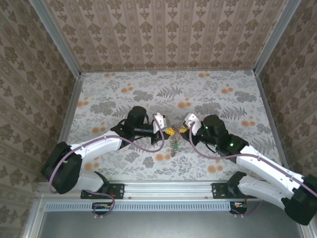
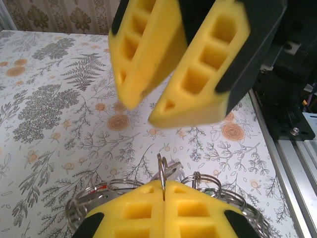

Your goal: Put the keys on the keyring

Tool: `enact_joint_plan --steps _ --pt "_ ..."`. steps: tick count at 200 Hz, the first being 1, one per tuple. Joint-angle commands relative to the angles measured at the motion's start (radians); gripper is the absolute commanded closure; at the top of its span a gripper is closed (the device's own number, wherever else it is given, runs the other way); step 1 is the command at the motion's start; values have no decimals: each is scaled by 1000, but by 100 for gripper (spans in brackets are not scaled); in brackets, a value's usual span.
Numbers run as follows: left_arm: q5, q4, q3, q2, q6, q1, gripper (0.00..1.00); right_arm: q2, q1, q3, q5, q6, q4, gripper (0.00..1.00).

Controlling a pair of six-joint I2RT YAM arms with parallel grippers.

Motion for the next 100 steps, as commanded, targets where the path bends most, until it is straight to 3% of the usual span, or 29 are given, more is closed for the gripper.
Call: enact_joint_plan --steps 1,34,62,100 --pt "47 28 30 -7 27 -6 100 -62 -7 -43 -18 -130 -8 70" --pt "68 -24 44 -14 73 -6 100 -43 -7 28 -52 -222 -165 70" --pt "84 -41 52 -13 88 -6 100 -42 -7 15 -164 -183 -68 68" --pt "94 -51 55 -20 88 -7 100 6 -7 48 -211 -187 -60 69"
